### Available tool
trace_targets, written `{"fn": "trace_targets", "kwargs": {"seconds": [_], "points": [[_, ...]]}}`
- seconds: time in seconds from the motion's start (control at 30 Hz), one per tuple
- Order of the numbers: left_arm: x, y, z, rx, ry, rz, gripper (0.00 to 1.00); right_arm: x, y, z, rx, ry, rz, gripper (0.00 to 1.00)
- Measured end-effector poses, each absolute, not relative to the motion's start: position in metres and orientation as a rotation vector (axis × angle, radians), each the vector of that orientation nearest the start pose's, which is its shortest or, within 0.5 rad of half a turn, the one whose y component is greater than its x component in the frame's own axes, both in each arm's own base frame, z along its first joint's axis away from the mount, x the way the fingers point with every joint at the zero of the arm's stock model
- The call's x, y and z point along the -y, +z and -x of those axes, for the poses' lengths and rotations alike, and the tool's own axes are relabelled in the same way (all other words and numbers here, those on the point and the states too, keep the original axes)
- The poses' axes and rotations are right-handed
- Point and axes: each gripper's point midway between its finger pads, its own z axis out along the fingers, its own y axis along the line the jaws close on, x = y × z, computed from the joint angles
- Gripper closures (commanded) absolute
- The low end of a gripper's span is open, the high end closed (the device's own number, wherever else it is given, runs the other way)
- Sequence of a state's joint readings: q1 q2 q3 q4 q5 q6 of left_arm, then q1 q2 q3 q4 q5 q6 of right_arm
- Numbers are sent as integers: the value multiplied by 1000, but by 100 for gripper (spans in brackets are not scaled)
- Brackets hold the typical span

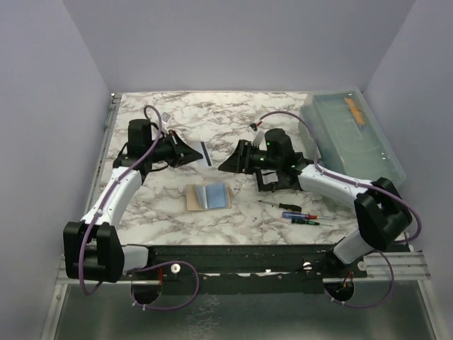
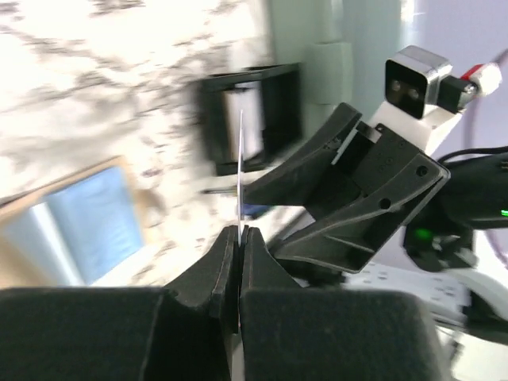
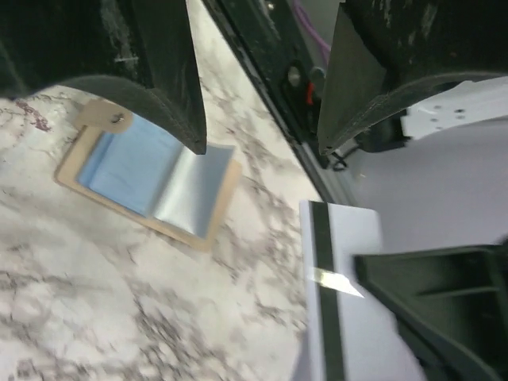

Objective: Put the credit cards into the card holder
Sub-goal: Insert the credit card into the card holder.

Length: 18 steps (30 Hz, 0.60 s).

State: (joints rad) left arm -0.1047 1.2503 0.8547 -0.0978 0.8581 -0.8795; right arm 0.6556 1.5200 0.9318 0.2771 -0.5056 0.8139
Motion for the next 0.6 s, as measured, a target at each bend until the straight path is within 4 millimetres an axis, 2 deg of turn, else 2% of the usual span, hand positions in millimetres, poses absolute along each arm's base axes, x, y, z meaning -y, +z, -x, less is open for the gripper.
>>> {"fn": "trace_targets", "kwargs": {"seconds": [0.07,0.1,0.2,0.23,0.3,0.37,0.5,0.6], "points": [[175,209,-303,-2285,-1304,242,100,-362,169,-275,-2208,1360,272,52],[172,201,-300,-2325,-1262,239,100,-368,153,-269,-2256,1339,303,60],[164,164,-280,-2486,-1191,257,100,-384,107,-243,-2392,1289,408,85],[163,152,-272,-2541,-1178,270,100,-387,94,-235,-2432,1274,433,89],[161,133,-259,-2627,-1167,284,100,-390,72,-222,-2498,1251,465,94],[163,123,-251,-2677,-1165,279,100,-388,57,-220,-2536,1228,465,97],[169,105,-241,-2740,-1172,267,100,-382,46,-226,-2556,1168,428,99],[171,84,-234,-2811,-1163,291,100,-378,42,-233,-2554,1122,398,100]]}}
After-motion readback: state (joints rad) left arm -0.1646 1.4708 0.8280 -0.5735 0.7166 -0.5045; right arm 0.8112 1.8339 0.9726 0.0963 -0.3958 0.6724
